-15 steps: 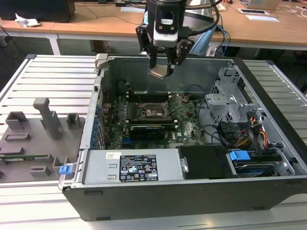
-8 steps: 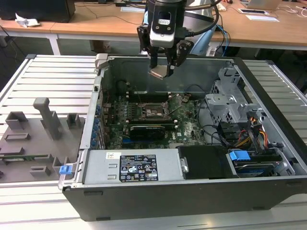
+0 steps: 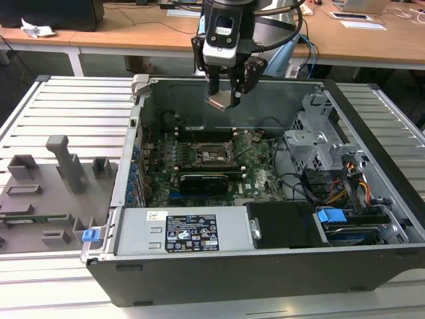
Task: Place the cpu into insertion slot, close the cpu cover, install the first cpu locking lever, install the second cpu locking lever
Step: 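Place the cpu into insertion slot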
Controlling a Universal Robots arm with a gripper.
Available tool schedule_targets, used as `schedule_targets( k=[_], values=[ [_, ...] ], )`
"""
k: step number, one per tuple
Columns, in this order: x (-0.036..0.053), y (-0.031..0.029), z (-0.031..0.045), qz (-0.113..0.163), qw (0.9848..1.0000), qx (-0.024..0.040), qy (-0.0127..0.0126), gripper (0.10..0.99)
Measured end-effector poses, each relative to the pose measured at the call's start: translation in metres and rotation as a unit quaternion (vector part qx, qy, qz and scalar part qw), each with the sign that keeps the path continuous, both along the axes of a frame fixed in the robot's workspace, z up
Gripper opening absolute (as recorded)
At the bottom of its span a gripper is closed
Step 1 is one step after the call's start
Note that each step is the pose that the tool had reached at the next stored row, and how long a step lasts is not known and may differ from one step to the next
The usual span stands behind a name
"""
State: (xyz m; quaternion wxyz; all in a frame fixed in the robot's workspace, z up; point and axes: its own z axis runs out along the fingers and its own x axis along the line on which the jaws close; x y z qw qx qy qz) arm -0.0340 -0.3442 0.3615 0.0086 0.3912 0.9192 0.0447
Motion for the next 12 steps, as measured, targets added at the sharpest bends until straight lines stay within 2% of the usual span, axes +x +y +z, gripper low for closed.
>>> schedule_targets(
  k=[4, 7, 12],
  values=[
    [0.0, 0.0, -0.0017, -0.032, 0.9995, 0.0, 0.0, 0.529],
    [0.0, 0.0, -0.003, -0.058, 0.9983, 0.0, 0.0, 0.529],
    [0.0, 0.0, -0.0049, -0.097, 0.9953, 0.0, 0.0, 0.529]
  ],
)
